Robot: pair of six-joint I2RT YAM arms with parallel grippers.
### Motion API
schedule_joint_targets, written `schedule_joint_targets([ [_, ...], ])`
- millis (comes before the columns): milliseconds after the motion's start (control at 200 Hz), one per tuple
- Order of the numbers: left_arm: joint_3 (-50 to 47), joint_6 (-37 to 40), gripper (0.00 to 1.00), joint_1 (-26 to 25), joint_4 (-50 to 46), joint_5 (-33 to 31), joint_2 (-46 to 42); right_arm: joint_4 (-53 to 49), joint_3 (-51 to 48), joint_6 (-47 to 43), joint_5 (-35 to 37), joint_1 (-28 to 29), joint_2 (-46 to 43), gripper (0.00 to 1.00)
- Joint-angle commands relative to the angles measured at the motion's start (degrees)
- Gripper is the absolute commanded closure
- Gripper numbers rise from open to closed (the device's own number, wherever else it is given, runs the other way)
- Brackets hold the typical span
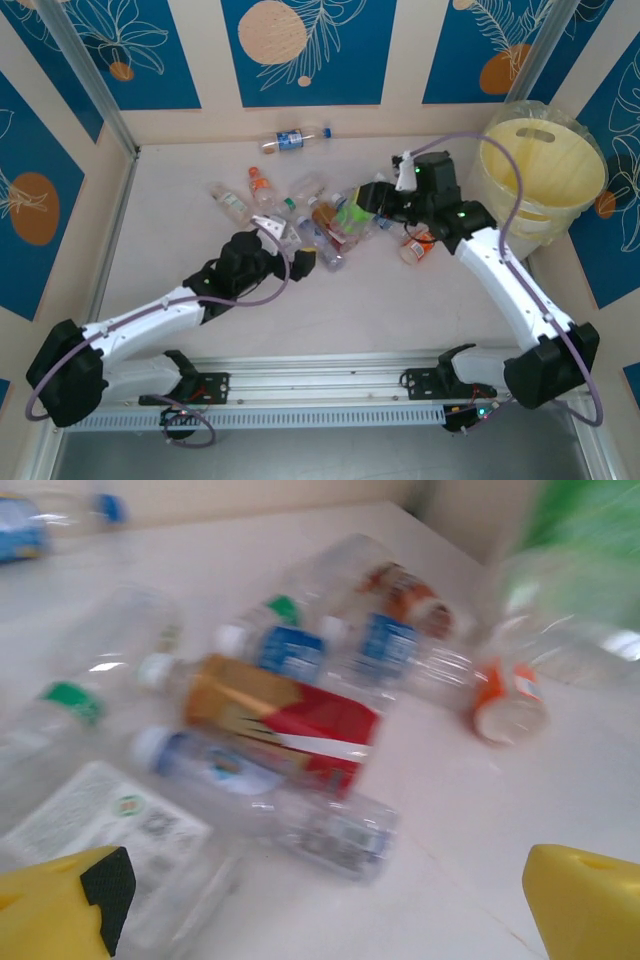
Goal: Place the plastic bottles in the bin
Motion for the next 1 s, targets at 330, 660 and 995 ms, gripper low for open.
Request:
schedule_joint_targets([
  [330,-5.98,-15.51,0.00,7.29,1.20,-16.14,-3.94,3.39,14.51,-17.90,23.78,-14.88,-9.01,0.53],
  [660,-9.15,-17.91,0.00,8.11,3.01,-14.85,-5.05,10.38,11.88,-16.20,36.56,-28.29,-8.35,0.53],
  [995,-8.73,-19.08,0.00,8.63,3.02,-12.71,-4.18,12.24,9.81,-12.64,34.84,-36.18,3.94,0.52],
])
